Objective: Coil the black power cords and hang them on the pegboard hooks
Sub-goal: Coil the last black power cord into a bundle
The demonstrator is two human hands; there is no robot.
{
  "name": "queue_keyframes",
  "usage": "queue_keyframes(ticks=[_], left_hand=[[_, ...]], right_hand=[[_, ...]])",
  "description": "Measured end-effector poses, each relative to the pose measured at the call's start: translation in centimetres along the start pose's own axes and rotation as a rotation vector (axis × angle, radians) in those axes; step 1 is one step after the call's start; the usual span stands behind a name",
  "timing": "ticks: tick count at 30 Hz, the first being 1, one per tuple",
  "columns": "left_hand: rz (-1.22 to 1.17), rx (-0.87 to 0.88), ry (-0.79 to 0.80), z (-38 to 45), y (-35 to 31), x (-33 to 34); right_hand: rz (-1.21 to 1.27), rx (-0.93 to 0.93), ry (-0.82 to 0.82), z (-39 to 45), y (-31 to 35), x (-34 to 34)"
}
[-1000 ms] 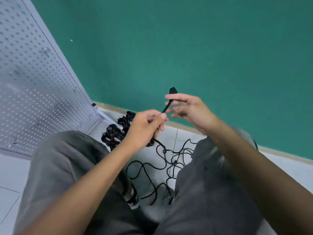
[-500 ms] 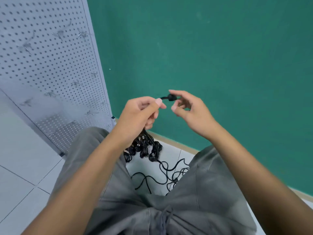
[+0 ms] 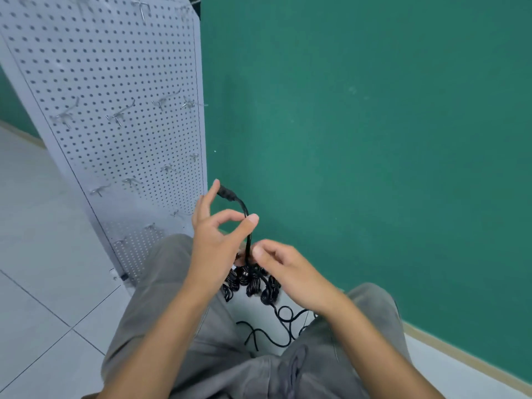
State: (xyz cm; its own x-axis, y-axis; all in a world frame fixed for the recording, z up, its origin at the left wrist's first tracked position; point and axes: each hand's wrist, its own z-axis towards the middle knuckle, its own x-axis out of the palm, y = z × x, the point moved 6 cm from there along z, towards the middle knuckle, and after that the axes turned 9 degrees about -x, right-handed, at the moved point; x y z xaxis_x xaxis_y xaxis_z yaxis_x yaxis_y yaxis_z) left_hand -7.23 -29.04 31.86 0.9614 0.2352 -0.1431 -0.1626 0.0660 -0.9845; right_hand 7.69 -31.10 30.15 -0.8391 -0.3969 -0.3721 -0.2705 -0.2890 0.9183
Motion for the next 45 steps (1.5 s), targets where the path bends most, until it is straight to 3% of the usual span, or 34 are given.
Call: queue_keyframes(ticks=[3,10,18,23,27,31,34,37,42,45], left_hand=[[-0.038,-0.002,-0.005,0.0,0.2,-0.7],[-0.228,0.004,0.147,-0.5,-0.3,-1.0],[-0.236,0.014,0.268,-0.7,-1.4,-0.7],[-0.751,-0.118,0.435,-1.4,-2.2,0.1],[-0.928,-0.138,0.509,-1.1,-2.8,-0.3],[-0.867,-0.119,0.525,-1.1,-3.3,-0.9],[-0.845,-0.125,0.510,-1.1,-3.5,-1.1],[-0.847,-0.155,0.483,-1.0,-2.9,-1.1],[-0.683,-0.246,0.492,-1.5,-1.4,0.9],[-0.611,-0.210,0.460,-1.6,-1.4,1.0]], right_hand=[[0.000,-0.032,-0.056,-0.2,1.0,0.6],[-0.054,-0.119,-0.229,-0.1,4.3,-2.3],[0.126,-0.173,-0.473,0.7,7.6,-6.1],[0.325,-0.161,-0.525,1.4,6.5,-5.5],[0.357,-0.110,-0.459,1.0,4.5,-4.2],[0.287,-0.014,-0.462,0.0,2.3,-2.5],[0.562,-0.002,-0.547,-0.4,1.6,-2.0],[0.674,-0.023,-0.595,-0.3,2.1,-2.2],[0.648,-0.016,-0.596,0.1,3.6,-1.6],[0.435,-0.017,-0.587,0.2,4.7,-1.9]])
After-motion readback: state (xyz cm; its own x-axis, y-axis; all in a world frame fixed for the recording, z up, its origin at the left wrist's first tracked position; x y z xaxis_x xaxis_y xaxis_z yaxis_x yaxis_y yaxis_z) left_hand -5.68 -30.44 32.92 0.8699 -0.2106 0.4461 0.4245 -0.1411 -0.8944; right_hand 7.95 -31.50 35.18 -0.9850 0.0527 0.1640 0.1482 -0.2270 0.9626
